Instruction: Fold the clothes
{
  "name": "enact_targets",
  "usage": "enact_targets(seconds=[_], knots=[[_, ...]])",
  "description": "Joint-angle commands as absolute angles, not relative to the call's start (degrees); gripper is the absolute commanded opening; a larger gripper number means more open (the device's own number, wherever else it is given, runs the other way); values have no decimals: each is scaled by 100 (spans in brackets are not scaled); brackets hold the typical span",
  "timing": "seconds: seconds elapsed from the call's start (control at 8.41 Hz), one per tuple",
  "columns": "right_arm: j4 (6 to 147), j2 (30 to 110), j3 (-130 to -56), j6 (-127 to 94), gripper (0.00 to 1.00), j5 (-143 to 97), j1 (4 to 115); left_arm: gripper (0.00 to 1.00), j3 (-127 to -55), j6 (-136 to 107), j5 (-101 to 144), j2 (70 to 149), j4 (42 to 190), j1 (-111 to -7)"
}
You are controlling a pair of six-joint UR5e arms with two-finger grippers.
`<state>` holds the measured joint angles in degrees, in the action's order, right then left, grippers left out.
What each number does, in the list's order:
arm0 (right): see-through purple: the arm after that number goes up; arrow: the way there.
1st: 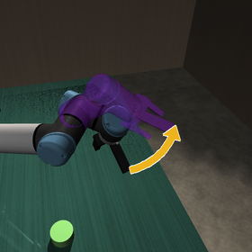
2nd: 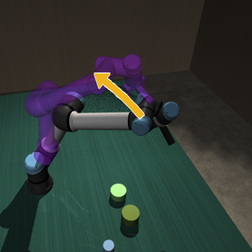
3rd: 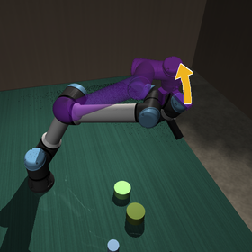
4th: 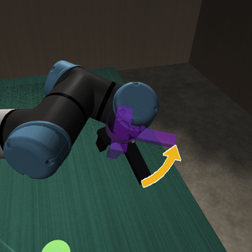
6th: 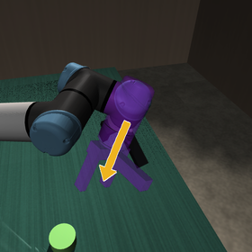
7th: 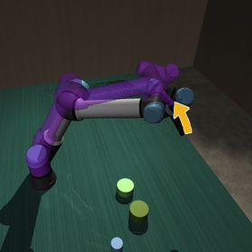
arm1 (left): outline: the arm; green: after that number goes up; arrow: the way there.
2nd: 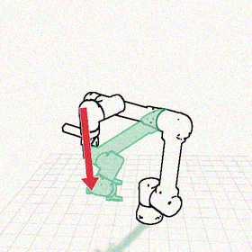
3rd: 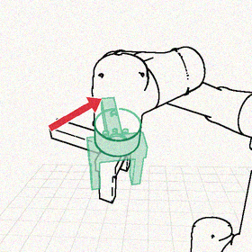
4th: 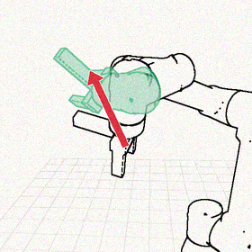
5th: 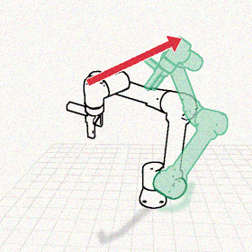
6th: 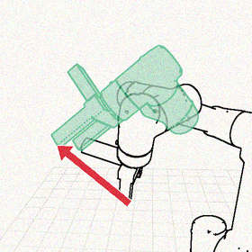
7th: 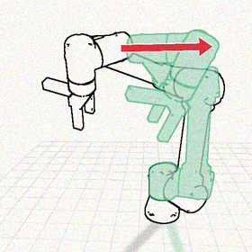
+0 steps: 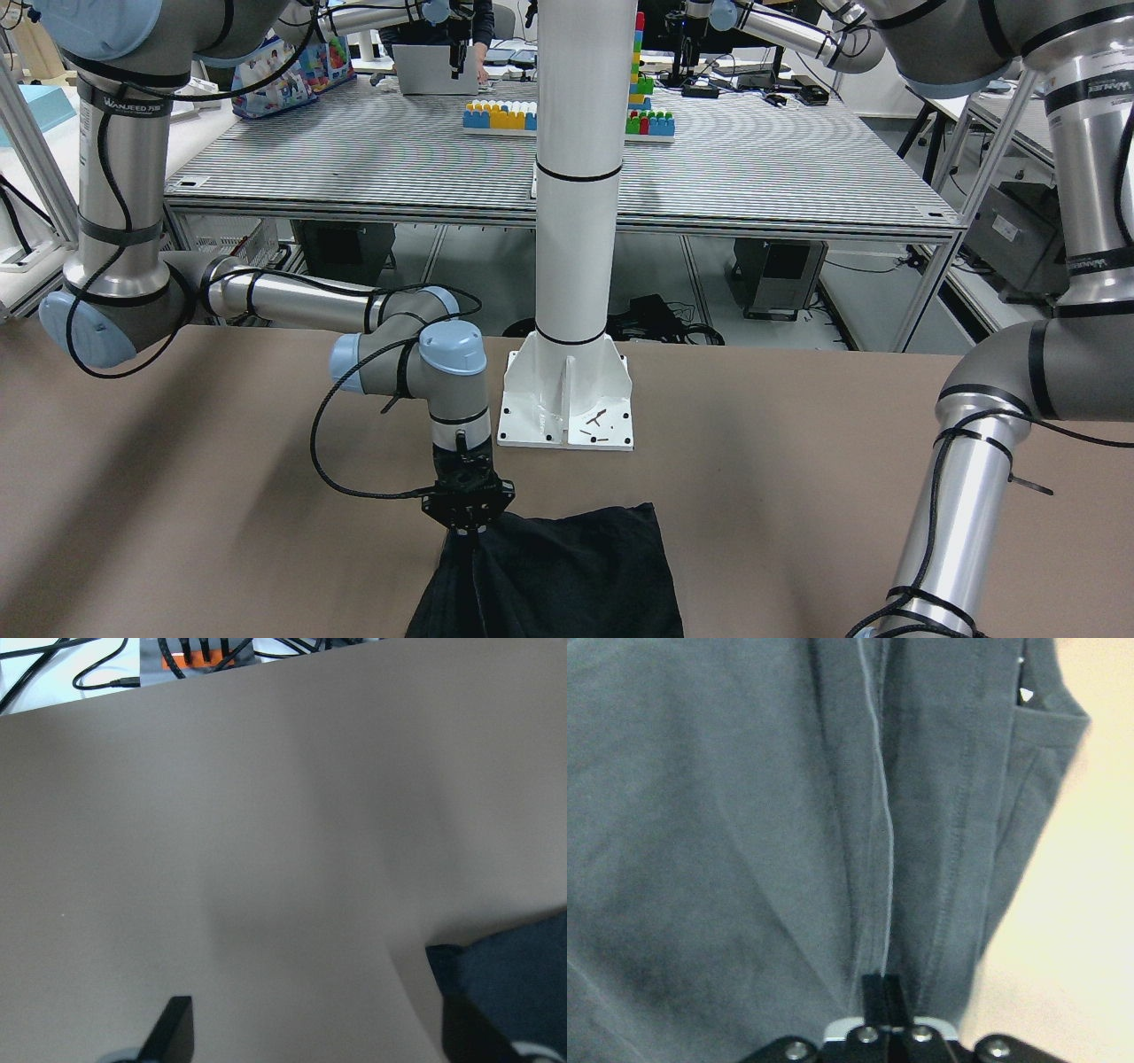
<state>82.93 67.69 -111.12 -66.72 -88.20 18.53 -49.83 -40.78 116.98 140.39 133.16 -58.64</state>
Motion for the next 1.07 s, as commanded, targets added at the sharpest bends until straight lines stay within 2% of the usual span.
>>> enact_targets(seconds=[0.0, 0.12, 0.24, 0.36, 0.71, 0.95], knots=[[8052, 7478, -11347, -6680, 0, -8780, 1837, 100, -4983, -4078, 11698, 14027, 13315, -5871], [8042, 7453, -11303, -6688, 0, -8772, 1802, 100, -5044, -4078, 11698, 13975, 13324, -5862], [8025, 7401, -11303, -6697, 48, -8771, 1793, 100, -5184, -4078, 11698, 13853, 13316, -5862], [8024, 7348, -11311, -6697, 91, -8771, 1802, 100, -5220, -4087, 11698, 13817, 13315, -5862], [8068, 6779, -11242, -6470, 94, -8771, 2266, 100, -5221, -4087, 11698, 13816, 13315, -5836], [8068, 6122, -10403, -6092, 94, -8780, 2626, 100, -5221, -4087, 11698, 13816, 13315, -5827]])
